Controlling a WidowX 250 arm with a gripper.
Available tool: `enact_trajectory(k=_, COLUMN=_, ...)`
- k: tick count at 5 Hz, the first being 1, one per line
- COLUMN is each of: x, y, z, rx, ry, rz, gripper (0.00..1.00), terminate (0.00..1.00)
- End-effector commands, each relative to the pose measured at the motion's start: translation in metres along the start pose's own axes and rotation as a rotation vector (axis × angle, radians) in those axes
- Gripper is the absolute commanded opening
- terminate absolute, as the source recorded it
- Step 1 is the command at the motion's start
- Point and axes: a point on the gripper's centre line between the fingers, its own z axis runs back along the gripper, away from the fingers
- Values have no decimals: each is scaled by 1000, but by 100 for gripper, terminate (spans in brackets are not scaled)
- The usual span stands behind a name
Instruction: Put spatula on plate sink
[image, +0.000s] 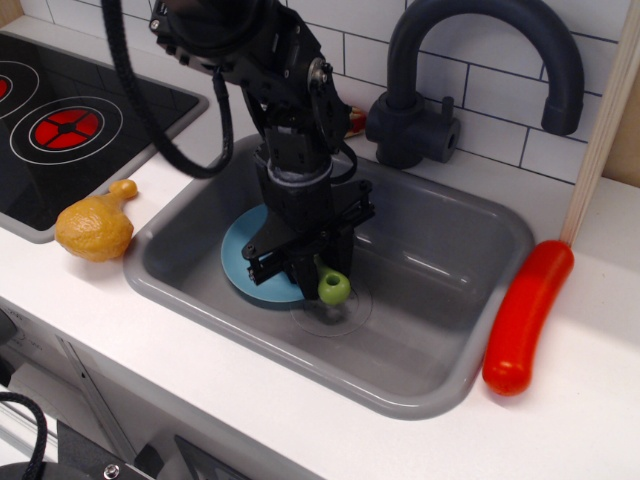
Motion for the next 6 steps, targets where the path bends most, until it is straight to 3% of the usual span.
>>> enact_trajectory(k=1, x=12, y=-15, z=9, rx=-33, ry=-18, rz=-6, gripper=0, terminate=0)
enact_trajectory(k=2, x=14, y=-14, z=13, rx=-20, ry=-9, rz=-7, gripper=100, terminate=0)
enact_trajectory(k=4, x=5, y=-10, z=40, rx=-51, ry=-10, rz=-15, gripper=100, terminate=0)
enact_trajectory(k=5, x=-5, y=-15, z=65, rx=-84, ry=-37, rz=-80, gripper=100, terminate=0)
enact_trajectory(k=6, x=-10, y=-19, z=90, rx=-93, ry=-14, rz=-183, gripper=100, terminate=0)
